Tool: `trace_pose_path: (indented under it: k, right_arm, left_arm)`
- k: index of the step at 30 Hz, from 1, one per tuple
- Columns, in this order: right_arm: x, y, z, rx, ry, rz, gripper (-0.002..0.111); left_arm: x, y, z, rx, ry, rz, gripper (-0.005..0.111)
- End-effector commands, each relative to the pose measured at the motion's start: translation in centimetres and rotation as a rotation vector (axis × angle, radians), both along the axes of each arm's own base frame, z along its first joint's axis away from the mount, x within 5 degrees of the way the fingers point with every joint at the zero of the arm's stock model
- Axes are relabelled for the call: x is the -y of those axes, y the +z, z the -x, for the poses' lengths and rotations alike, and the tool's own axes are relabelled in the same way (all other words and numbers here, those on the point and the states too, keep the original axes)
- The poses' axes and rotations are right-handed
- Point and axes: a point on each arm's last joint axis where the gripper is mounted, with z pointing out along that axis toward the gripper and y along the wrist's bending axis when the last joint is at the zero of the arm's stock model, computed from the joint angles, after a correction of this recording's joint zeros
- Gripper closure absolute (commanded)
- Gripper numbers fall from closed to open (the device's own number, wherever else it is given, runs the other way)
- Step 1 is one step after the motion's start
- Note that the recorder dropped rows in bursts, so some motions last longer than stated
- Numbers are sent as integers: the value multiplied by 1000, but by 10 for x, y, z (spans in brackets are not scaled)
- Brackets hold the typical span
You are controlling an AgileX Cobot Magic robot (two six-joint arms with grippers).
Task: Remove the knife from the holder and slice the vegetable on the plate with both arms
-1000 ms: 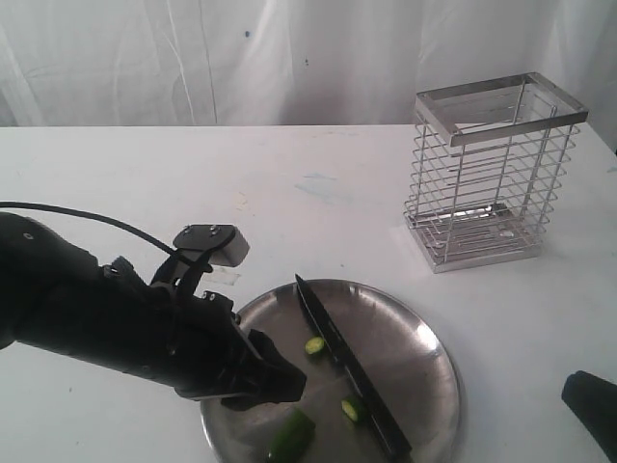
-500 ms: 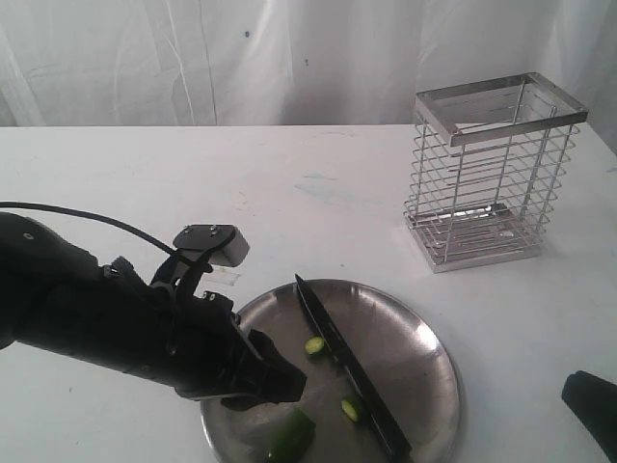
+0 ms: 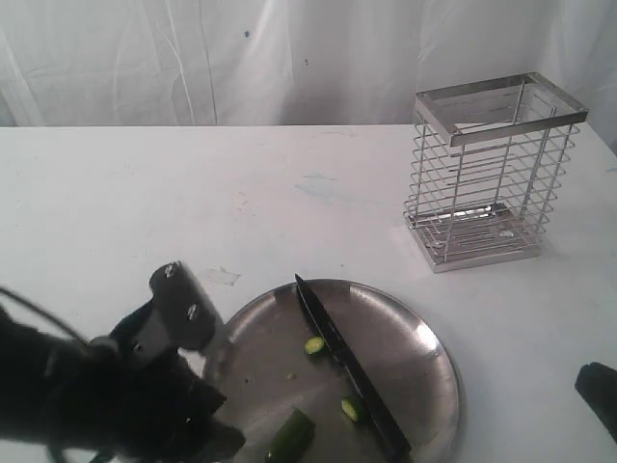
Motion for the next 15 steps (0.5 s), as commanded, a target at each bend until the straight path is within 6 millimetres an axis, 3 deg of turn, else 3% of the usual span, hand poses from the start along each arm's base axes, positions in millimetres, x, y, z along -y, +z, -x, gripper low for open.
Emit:
trace_pose_path:
  k: [1,7,15]
  right_arm:
    - [7,-1,-3,4,-140,-7,108]
    - [12,-1,-5,4,-231,-7,108]
    - [12,-1,-5,4,-231,-7,108]
  left_arm:
    - [-23,3,46,127,-153,-16,58]
    - [-58,31,89,276,-186,185,58]
    - [-98,30,106,529,8,283,58]
